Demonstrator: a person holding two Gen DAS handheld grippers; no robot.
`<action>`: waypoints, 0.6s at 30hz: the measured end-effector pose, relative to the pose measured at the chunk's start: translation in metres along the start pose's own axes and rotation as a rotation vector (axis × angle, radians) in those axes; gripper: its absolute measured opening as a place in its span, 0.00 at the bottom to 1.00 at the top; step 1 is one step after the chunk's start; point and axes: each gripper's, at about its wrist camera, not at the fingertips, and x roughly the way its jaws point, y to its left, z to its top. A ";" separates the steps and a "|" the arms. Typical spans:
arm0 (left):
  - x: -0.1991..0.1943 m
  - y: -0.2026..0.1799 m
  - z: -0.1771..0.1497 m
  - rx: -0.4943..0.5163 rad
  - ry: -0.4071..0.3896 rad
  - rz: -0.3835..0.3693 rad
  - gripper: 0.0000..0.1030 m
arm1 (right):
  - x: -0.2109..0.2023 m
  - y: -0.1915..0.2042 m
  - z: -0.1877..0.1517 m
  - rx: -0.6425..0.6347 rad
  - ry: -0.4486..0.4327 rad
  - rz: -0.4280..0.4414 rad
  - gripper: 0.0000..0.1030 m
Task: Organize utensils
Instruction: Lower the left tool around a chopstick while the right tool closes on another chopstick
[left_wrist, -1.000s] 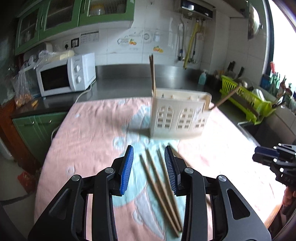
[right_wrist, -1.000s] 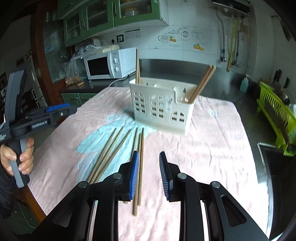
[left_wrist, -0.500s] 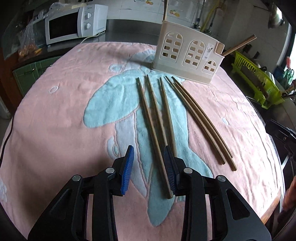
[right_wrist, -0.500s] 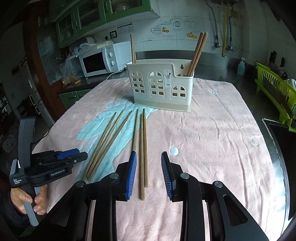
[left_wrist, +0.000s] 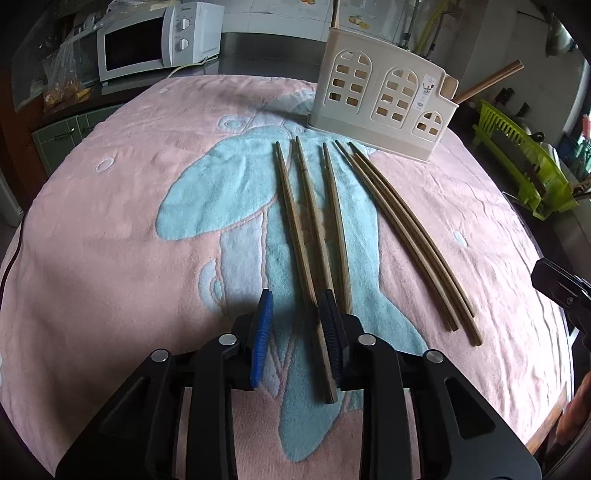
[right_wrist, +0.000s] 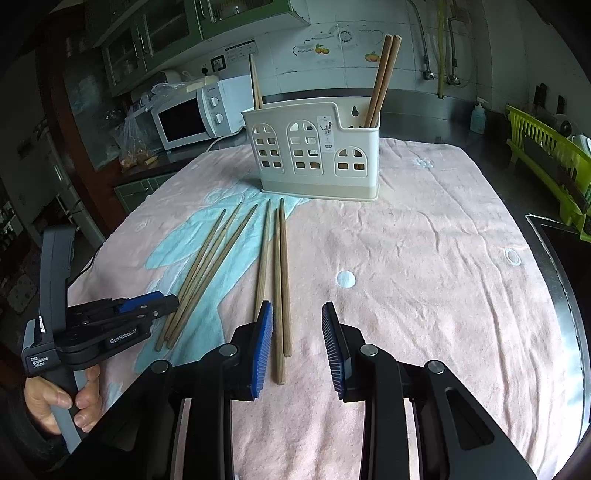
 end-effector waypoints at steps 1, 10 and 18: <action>0.001 0.000 0.000 -0.004 -0.001 0.006 0.25 | 0.001 0.000 0.000 0.000 0.001 0.003 0.27; 0.006 -0.008 0.002 0.044 -0.039 0.144 0.16 | 0.010 -0.002 -0.005 0.002 0.027 -0.004 0.27; 0.007 0.004 0.008 0.038 -0.030 0.162 0.16 | 0.042 0.006 -0.013 -0.034 0.099 0.000 0.20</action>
